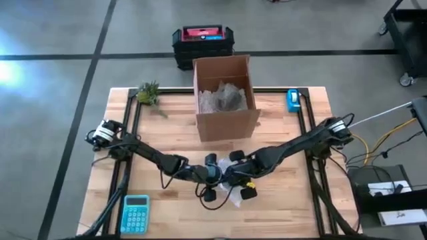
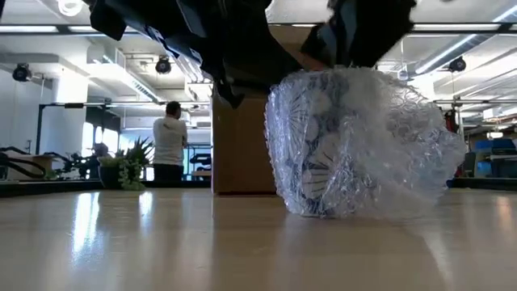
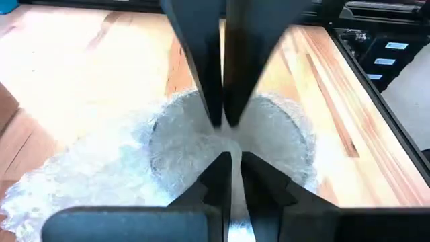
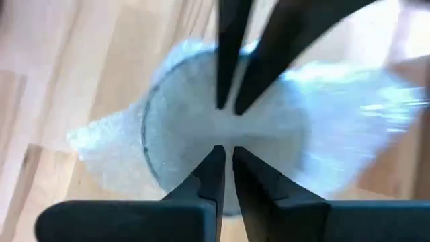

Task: Wrap mug
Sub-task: Wrap the white mug with the bubble wrap

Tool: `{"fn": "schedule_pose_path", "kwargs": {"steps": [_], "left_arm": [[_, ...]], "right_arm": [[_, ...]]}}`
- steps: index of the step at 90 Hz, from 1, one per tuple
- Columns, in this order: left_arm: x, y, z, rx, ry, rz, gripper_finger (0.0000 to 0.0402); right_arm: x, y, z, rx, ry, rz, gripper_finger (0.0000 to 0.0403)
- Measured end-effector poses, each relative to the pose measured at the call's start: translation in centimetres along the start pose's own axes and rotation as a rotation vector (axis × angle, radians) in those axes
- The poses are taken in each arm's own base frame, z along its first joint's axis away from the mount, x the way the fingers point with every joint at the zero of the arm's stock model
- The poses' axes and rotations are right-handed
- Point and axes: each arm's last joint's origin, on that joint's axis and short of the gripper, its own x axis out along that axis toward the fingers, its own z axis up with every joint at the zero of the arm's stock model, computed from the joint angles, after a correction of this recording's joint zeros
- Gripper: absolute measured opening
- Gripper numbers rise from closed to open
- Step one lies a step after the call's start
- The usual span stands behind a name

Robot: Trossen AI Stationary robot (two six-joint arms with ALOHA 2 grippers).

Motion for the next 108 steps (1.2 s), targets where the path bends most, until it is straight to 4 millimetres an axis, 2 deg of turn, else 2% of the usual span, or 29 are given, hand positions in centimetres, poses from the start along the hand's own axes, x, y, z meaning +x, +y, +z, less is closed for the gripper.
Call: {"fn": "schedule_pose_path", "kwargs": {"steps": [9,18,51,63,78,86,98,108], "left_arm": [[0.0,0.0,0.0,0.0,0.0,0.0,0.0023],[0.0,0.0,0.0,-0.001,-0.001,-0.001,0.0023],[-0.1,0.0,0.1,-0.002,-0.004,-0.001,0.0023],[-0.4,-0.1,0.4,-0.007,-0.008,-0.012,0.0023],[-0.5,-0.1,0.5,-0.006,-0.009,-0.012,0.0023],[-0.5,-0.1,0.4,-0.005,-0.006,-0.01,0.0023],[-0.5,-0.1,0.4,-0.003,-0.007,-0.007,0.0023],[-0.5,0.0,0.4,-0.002,-0.005,-0.005,0.0023]], "right_arm": [[0.1,-0.2,0.0,-0.005,-0.006,-0.087,0.0018],[1.0,-0.2,0.2,-0.019,-0.024,-0.099,0.0018],[6.9,0.2,-0.2,-0.033,0.062,-0.117,0.0018],[7.9,0.3,-0.3,-0.034,0.081,-0.117,0.0018],[7.7,0.3,-0.2,-0.031,0.077,-0.11,0.0018],[7.0,0.3,0.0,-0.03,0.067,-0.104,0.0018],[4.9,0.2,0.3,-0.025,0.057,-0.094,0.0018],[2.4,0.1,0.5,-0.026,0.036,-0.084,0.0018]]}}
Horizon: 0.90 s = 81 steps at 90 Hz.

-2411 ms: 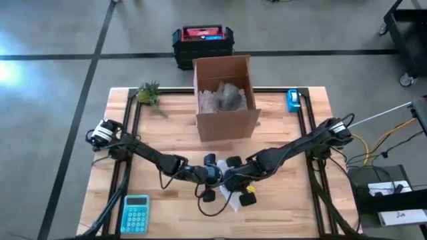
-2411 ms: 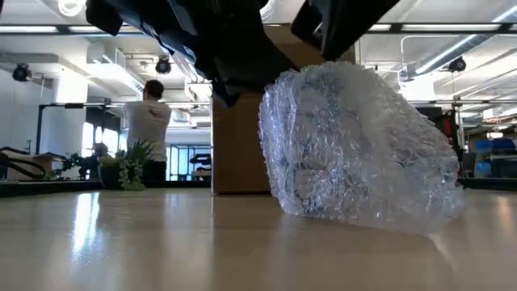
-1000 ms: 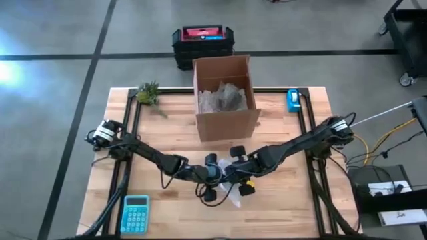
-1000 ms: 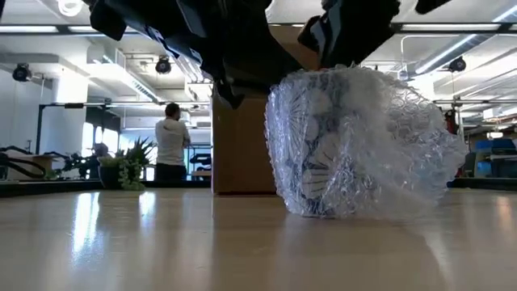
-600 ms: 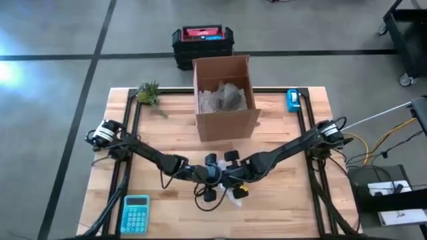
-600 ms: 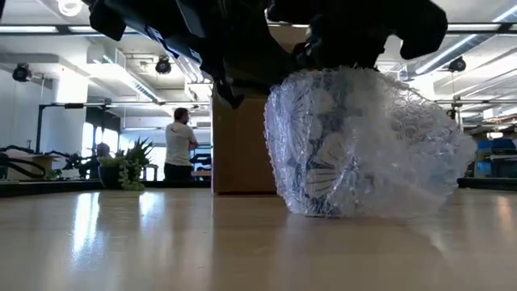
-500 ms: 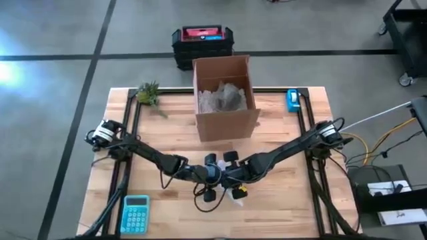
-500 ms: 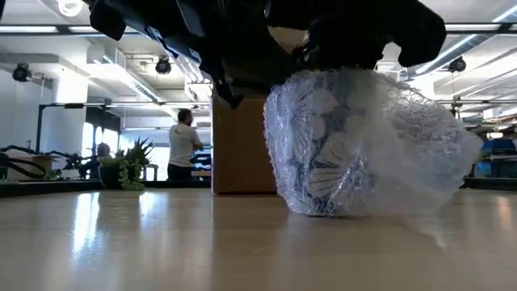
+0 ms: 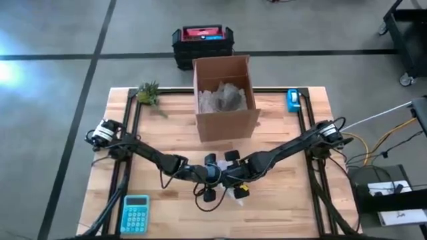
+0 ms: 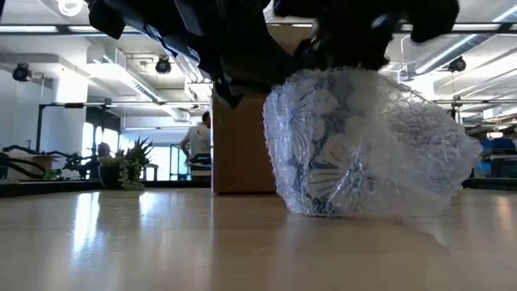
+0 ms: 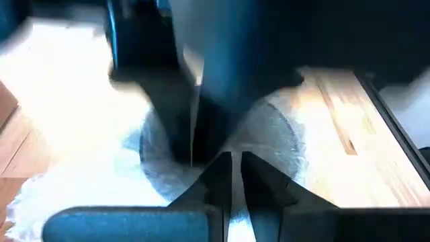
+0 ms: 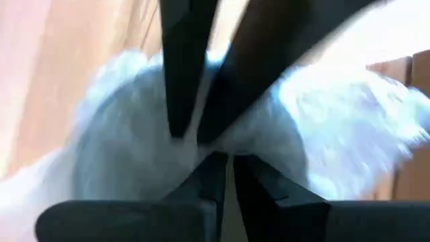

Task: Wrap mug
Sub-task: Wrap the white mug with the bubble wrap

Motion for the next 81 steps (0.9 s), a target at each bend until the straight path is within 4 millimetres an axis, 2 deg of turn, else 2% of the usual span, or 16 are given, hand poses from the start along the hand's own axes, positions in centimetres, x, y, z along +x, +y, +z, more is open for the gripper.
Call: {"fn": "schedule_pose_path", "kwargs": {"steps": [11,24,33,46,63,72,81], "left_arm": [[0.0,0.0,0.0,0.001,0.001,0.004,0.0023],[0.0,0.0,0.0,0.0,-0.003,0.002,0.0023],[0.0,0.0,0.0,0.0,-0.003,0.002,0.0023],[0.0,0.0,0.1,-0.001,-0.005,0.001,0.0023],[0.0,0.0,0.1,-0.002,-0.009,0.001,0.0023],[0.0,0.0,0.1,-0.002,-0.009,0.001,0.0023],[0.0,0.0,0.1,-0.002,-0.008,0.001,0.0023]], "right_arm": [[-2.7,-0.4,0.0,0.006,-0.051,-0.006,0.0018],[-3.0,-0.8,0.1,0.016,-0.064,-0.025,0.0018],[-1.8,-0.6,0.2,0.014,-0.053,-0.031,0.0018],[1.4,-0.1,-0.1,-0.004,0.026,-0.022,0.0018],[4.4,0.5,-0.3,-0.014,0.078,-0.028,0.0018],[4.9,0.5,-0.4,-0.016,0.094,-0.027,0.0018],[4.5,0.5,-0.2,-0.015,0.089,-0.024,0.0018]]}}
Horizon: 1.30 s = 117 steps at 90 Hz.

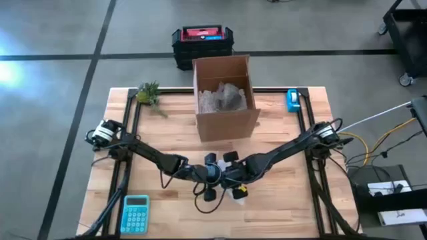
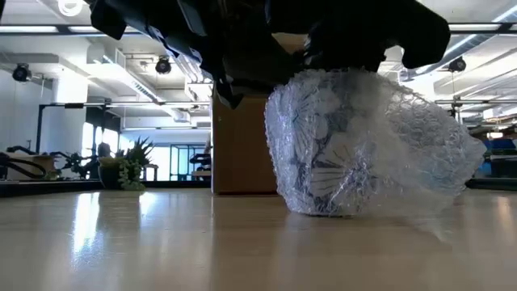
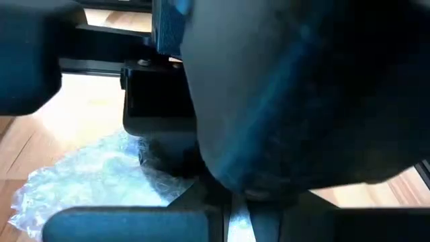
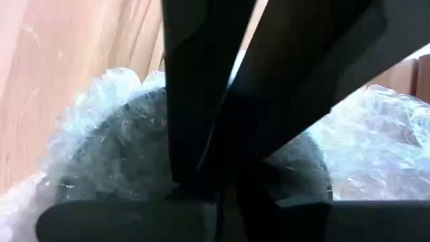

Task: Wrap mug
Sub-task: Wrap the white mug with the bubble wrap, then put the wrapped white mug into the cardboard box

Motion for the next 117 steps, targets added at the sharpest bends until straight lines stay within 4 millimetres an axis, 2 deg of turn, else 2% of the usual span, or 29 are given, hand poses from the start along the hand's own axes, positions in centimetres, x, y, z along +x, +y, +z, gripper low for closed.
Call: {"fn": "schedule_pose_path", "kwargs": {"steps": [9,19,27,34,43,52,78,92,104,117], "left_arm": [[0.0,0.0,0.0,0.0,0.001,0.0,0.0023],[0.0,0.0,0.0,0.001,0.003,-0.001,0.0023],[0.0,0.0,0.0,0.001,0.003,0.0,0.0023],[0.0,0.0,0.0,0.001,0.003,-0.001,0.0023],[0.0,0.0,0.0,0.001,0.003,-0.001,0.0023],[0.0,0.0,0.0,-0.001,0.003,-0.001,0.0023],[0.0,0.0,0.0,-0.003,0.004,-0.007,0.0023],[0.0,0.0,0.0,-0.003,0.004,-0.007,0.0023],[0.0,0.0,0.0,-0.003,0.003,-0.008,0.0023],[0.0,0.0,0.0,-0.003,0.005,-0.008,0.0023]], "right_arm": [[-1.4,0.0,0.3,-0.002,-0.02,0.006,0.0018],[-3.8,-0.3,0.2,0.004,-0.031,0.022,0.0018],[-5.9,-0.5,0.2,0.065,-0.066,0.064,0.0018],[-6.6,-0.4,0.1,0.119,-0.068,0.134,0.0018],[-6.7,-0.2,-0.1,0.119,-0.042,0.204,0.0023],[-6.9,0.3,-0.1,0.078,-0.056,0.262,0.0046],[-7.2,1.3,0.2,0.024,-0.098,0.281,0.0177],[-7.4,1.4,0.7,0.021,-0.16,0.278,0.0232],[-6.9,1.3,0.7,0.009,-0.196,0.195,0.026],[-5.6,1.4,0.6,0.009,-0.162,0.146,0.0275]]}}
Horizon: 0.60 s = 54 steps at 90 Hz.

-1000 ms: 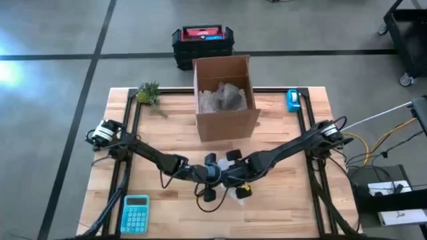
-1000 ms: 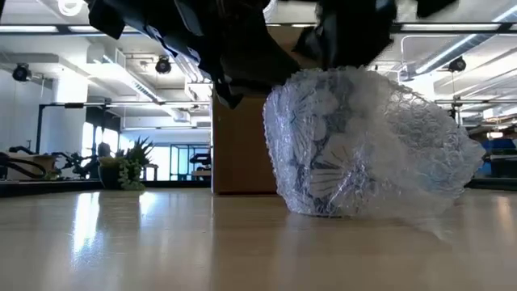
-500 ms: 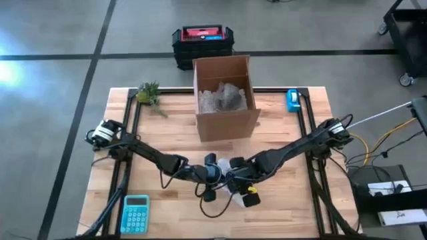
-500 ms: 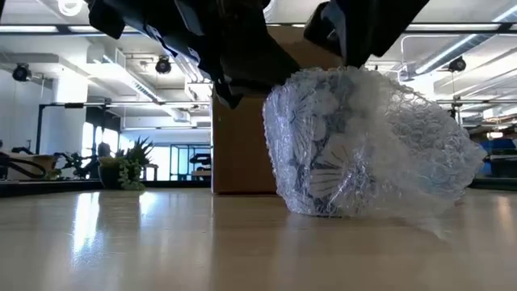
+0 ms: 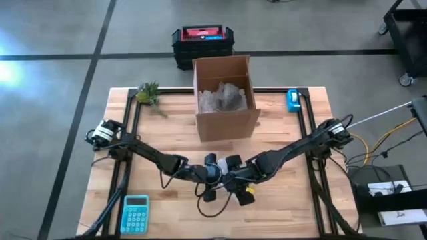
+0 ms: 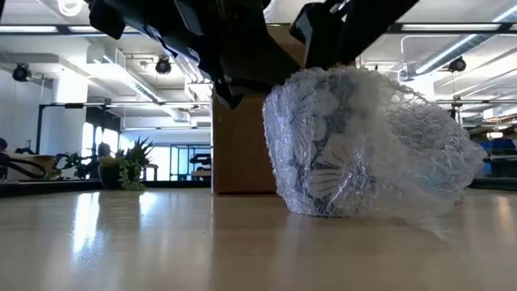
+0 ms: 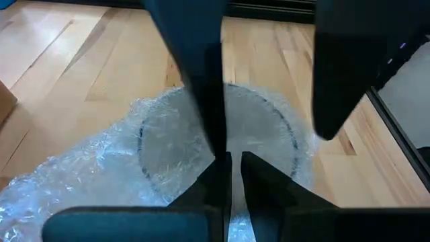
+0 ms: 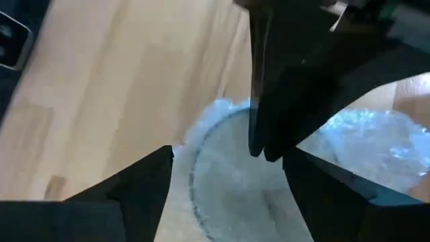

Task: Wrap mug
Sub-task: Put the wrapped white mug into the cardboard box

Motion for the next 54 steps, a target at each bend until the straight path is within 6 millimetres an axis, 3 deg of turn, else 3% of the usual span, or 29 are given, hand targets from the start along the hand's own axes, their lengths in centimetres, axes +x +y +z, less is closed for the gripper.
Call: {"fn": "schedule_pose_path", "kwargs": {"steps": [15,32,54], "left_arm": [[0.0,0.0,0.1,-0.002,-0.005,-0.002,0.0023],[0.0,0.0,0.0,-0.001,-0.004,-0.002,0.0023],[-0.1,0.0,0.1,-0.002,-0.006,-0.004,0.0023]], "right_arm": [[3.3,0.1,-0.6,0.005,0.085,-0.009,0.0273],[5.0,0.2,-0.9,0.004,0.129,-0.023,0.0245],[5.3,0.2,-1.1,0.002,0.146,-0.028,0.013]]}}
